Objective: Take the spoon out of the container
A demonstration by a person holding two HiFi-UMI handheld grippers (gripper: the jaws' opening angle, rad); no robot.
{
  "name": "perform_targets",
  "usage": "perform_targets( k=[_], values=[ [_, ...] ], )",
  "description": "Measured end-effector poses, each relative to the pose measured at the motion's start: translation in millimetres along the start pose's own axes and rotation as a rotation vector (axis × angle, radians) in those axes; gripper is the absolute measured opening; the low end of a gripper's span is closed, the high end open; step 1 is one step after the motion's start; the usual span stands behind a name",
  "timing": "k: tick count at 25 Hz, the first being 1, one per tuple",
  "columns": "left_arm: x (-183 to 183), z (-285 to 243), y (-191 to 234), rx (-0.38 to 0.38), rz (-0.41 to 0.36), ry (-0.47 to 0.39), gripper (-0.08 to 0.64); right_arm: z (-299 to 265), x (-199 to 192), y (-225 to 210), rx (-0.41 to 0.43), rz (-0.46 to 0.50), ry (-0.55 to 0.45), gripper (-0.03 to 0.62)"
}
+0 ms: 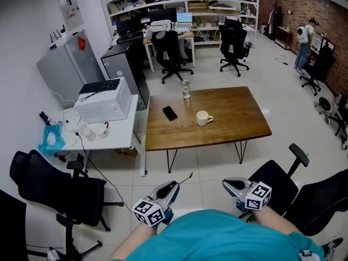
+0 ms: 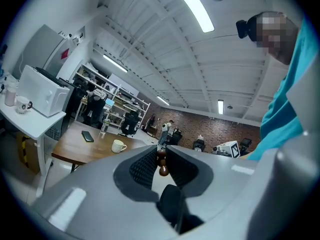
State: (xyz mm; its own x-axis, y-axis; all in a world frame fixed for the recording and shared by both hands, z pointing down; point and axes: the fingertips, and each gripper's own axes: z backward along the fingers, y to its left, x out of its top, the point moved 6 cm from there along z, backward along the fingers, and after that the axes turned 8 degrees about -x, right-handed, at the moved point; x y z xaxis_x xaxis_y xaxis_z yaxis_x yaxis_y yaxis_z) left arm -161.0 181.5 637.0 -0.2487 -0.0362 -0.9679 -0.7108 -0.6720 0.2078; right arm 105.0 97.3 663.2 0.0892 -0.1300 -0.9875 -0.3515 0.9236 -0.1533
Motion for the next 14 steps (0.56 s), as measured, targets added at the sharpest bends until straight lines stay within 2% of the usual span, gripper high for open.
perform_targets(
  k=[14],
  values=[
    [1.8,-4.5,-4.7,0.013,0.005,-0.023,0.049,1.2,2.9,-8.5,0.024,0.041,0.028,0.0]
  ],
)
